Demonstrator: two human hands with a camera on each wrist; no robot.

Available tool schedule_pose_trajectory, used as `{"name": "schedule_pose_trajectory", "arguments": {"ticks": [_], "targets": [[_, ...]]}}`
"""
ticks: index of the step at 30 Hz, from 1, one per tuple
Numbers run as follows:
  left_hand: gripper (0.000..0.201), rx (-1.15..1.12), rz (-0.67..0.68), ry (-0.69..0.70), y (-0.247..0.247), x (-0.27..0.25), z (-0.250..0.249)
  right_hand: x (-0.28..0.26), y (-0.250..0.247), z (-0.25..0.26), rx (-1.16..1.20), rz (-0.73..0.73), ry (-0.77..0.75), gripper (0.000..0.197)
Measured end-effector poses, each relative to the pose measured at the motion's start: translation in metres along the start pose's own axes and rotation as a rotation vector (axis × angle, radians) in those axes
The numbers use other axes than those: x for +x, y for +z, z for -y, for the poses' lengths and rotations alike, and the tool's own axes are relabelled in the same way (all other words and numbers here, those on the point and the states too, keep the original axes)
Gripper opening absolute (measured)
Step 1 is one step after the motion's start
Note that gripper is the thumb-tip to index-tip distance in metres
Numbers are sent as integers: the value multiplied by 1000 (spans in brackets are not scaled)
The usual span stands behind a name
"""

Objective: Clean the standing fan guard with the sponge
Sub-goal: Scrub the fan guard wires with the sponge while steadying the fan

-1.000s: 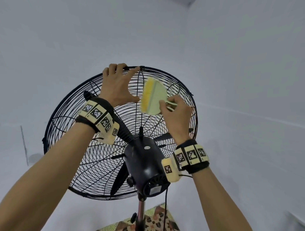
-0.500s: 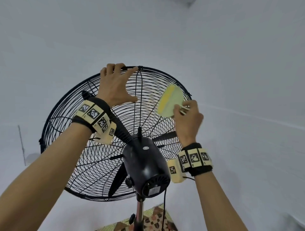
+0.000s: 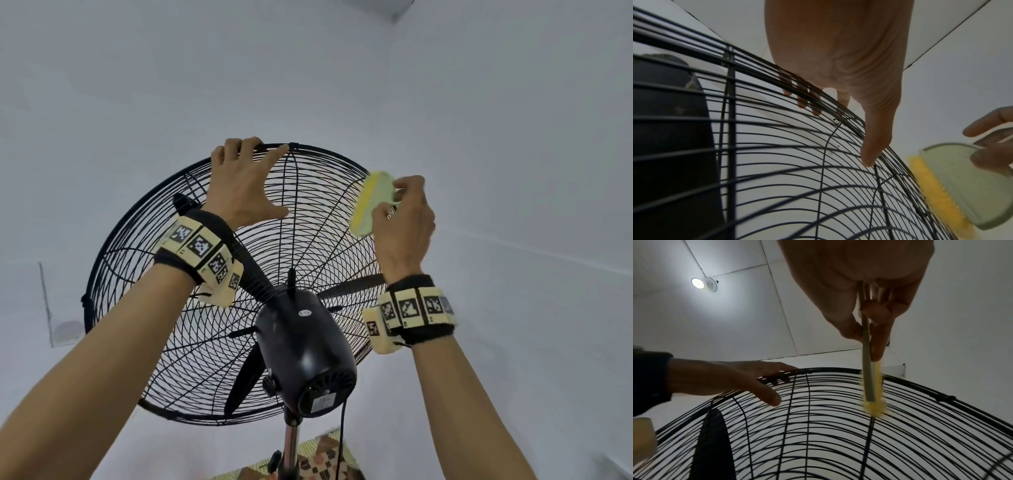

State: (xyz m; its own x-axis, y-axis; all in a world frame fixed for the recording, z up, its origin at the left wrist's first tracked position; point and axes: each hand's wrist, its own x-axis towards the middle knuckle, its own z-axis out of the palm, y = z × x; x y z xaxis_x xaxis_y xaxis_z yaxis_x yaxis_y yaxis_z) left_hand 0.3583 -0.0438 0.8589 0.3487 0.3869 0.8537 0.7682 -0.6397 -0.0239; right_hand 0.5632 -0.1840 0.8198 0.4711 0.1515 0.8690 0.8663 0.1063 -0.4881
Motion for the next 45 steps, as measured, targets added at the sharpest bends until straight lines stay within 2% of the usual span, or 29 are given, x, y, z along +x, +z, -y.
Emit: {"name": "schedule_pose_trajectory", "arguments": {"ticks": [2, 4, 7, 13, 15, 19, 21, 23, 25, 28, 31, 33, 36, 39, 41, 45], "targets": [[112, 5, -6, 10, 0, 0, -3, 2, -5, 5, 72, 1, -16, 37], [112, 14, -19, 20, 1, 0, -8, -1, -6, 24, 207, 22, -100, 40], [113, 23, -21, 26, 2, 1, -11, -3, 2, 44, 220, 72, -196, 40], [111, 29, -14, 8, 0, -2, -3, 16, -5, 15, 28, -31, 69, 62], [110, 38, -17, 11, -1, -2, -5, 16, -8, 17, 131, -32, 56, 61], [111, 57, -24, 26, 1, -1, -12, 9, 0, 47, 465, -52, -76, 45], [111, 56, -30, 29, 1, -1, -11, 8, 10, 51, 450, -33, -104, 40], [110, 51, -31, 24, 1, -2, -7, 11, 16, 38, 449, -27, -14, 39], [110, 53, -16, 13, 0, -2, -4, 19, 15, 17, 380, -85, 100, 40], [110, 67, -13, 19, 0, -3, -4, 36, 9, 3, 261, -136, 147, 45], [111, 68, -28, 37, 2, -2, -9, 49, 14, 28, 439, -98, 23, 46], [111, 64, -33, 37, 3, -1, -11, 56, 24, 47, 484, -17, -42, 46], [109, 39, -29, 10, 3, 0, -9, 67, 34, 45, 418, 59, 43, 46], [106, 18, -28, 0, 3, 0, -5, 86, 22, 18, 171, -7, 210, 45], [106, 17, -30, 2, 3, -1, -5, 98, 12, 9, 99, 6, 292, 45], [107, 11, -46, 20, 6, 0, -9, 103, 16, 36, 403, 85, 115, 46]]}}
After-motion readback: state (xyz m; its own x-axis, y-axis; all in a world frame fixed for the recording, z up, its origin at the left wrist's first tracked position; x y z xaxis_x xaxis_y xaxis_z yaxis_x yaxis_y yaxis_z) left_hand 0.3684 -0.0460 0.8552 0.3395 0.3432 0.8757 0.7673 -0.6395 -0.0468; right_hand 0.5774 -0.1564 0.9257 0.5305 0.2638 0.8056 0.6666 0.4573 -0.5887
